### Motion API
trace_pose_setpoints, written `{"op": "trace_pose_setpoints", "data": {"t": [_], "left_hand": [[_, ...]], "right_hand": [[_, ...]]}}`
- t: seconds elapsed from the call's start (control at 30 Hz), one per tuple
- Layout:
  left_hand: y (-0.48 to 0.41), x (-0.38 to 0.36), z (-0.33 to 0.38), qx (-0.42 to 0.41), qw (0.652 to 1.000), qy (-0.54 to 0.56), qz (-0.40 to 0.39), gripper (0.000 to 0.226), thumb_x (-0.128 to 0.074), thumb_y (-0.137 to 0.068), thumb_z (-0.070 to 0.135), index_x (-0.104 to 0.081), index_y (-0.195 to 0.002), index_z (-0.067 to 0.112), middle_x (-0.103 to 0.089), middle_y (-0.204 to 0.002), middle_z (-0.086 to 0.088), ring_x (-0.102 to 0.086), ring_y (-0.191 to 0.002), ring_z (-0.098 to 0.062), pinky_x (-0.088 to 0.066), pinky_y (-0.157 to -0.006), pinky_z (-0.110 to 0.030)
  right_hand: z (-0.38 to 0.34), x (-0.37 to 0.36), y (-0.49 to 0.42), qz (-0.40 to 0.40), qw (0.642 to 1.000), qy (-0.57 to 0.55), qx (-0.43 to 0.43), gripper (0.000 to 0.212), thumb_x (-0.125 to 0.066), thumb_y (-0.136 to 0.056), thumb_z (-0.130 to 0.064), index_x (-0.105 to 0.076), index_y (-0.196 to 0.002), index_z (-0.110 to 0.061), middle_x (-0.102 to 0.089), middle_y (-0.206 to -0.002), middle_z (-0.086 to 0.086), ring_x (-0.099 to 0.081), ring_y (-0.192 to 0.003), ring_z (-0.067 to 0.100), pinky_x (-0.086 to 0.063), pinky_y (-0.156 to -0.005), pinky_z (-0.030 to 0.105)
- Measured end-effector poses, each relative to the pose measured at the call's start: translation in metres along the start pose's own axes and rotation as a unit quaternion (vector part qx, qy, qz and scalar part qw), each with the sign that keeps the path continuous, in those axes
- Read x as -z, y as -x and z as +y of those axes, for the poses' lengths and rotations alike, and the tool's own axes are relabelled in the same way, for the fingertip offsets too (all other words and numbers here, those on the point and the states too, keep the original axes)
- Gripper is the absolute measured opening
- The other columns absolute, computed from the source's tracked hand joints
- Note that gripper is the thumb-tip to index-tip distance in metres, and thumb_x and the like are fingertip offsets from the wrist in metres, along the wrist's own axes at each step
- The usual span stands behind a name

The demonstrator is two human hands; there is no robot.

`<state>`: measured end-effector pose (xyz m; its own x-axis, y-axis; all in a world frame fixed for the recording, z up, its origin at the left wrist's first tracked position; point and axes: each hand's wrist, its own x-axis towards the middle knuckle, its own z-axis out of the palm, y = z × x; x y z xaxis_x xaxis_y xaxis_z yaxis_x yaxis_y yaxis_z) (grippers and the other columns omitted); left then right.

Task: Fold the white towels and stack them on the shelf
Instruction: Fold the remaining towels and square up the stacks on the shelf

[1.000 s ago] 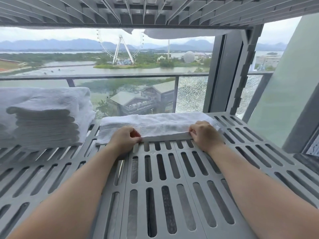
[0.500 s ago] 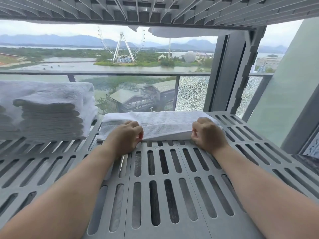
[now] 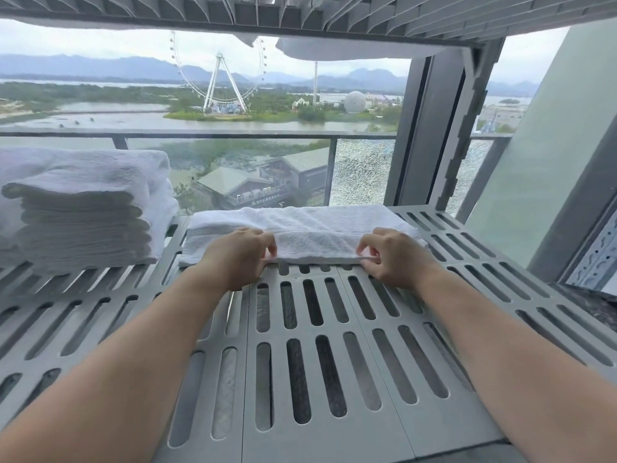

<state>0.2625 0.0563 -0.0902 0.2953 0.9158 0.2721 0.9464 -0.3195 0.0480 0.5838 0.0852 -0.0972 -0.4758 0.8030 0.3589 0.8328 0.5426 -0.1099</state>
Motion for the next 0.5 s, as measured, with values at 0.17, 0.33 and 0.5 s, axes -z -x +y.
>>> {"op": "trace_pose_setpoints", "data": {"t": [0.17, 0.33, 0.5], "left_hand": [[-0.007, -0.004, 0.017, 0.074, 0.994, -0.077, -0.017, 0.029, -0.054, -0.086, 0.015, -0.057, -0.112, 0.029, -0.059, -0.113, 0.004, -0.054, -0.113, -0.021, -0.049, -0.071, -0.036], [-0.009, -0.005, 0.016, 0.094, 0.995, -0.035, -0.014, 0.031, -0.052, -0.084, 0.012, -0.061, -0.11, 0.026, -0.062, -0.113, -0.001, -0.055, -0.11, -0.025, -0.048, -0.074, -0.037], [0.009, -0.001, 0.016, 0.091, 0.996, -0.005, 0.018, 0.018, -0.057, -0.082, 0.023, -0.059, -0.099, 0.027, -0.063, -0.105, 0.001, -0.057, -0.103, -0.023, -0.046, -0.072, -0.034]], "right_hand": [[-0.001, 0.001, -0.001, -0.008, 1.0, 0.019, -0.007, 0.016, -0.066, -0.09, -0.025, -0.072, -0.105, -0.023, -0.059, -0.095, -0.005, -0.058, -0.084, 0.012, -0.042, -0.077, 0.022], [-0.007, -0.004, 0.0, 0.026, 0.997, 0.071, 0.017, 0.016, -0.061, -0.092, -0.019, -0.073, -0.094, -0.009, -0.065, -0.094, 0.004, -0.063, -0.086, 0.023, -0.055, -0.077, 0.033], [-0.014, -0.002, 0.005, 0.046, 0.996, 0.069, 0.014, 0.014, -0.059, -0.091, -0.015, -0.069, -0.086, -0.005, -0.064, -0.087, 0.006, -0.061, -0.081, 0.023, -0.055, -0.074, 0.036]]}}
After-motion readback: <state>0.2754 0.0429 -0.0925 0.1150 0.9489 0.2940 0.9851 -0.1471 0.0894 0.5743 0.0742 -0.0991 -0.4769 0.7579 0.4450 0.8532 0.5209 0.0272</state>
